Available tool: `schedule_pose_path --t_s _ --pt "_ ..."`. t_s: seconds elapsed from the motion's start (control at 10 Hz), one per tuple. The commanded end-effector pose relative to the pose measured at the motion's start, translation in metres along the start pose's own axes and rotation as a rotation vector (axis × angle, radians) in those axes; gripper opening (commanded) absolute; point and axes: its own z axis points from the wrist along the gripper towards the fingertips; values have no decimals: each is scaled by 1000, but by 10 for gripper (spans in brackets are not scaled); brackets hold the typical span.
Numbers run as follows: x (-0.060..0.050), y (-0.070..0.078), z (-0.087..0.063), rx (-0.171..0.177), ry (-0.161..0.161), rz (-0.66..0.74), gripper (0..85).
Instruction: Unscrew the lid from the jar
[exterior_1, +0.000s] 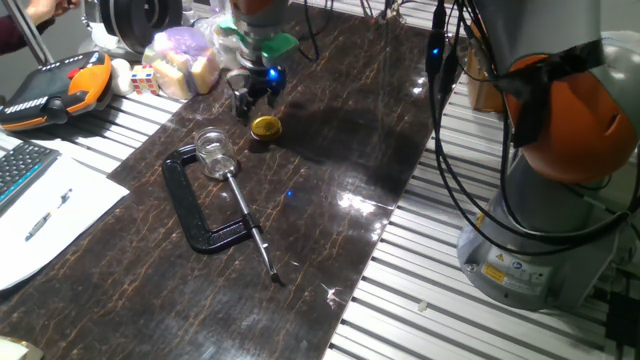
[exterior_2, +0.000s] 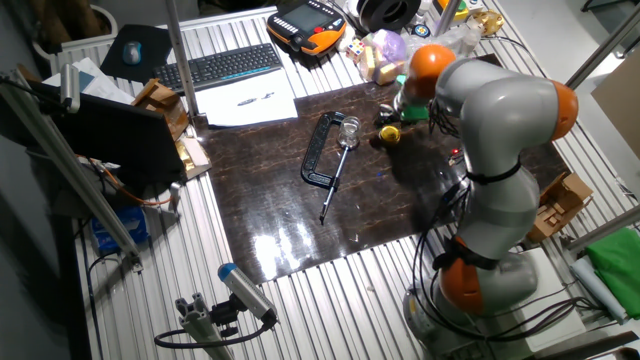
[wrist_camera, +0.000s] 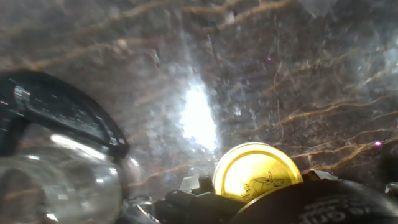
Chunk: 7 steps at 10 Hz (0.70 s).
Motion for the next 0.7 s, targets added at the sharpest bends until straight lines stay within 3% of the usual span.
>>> schedule_pose_path --t_s 0.0,0.2,0.3,0.6 --pt "-5 6 -29 0 2 -6 733" --pt "-8 33 -69 10 17 -7 550" --pt "-7 41 -81 22 19 -15 487" --pt "1 59 -106 9 35 -32 300"
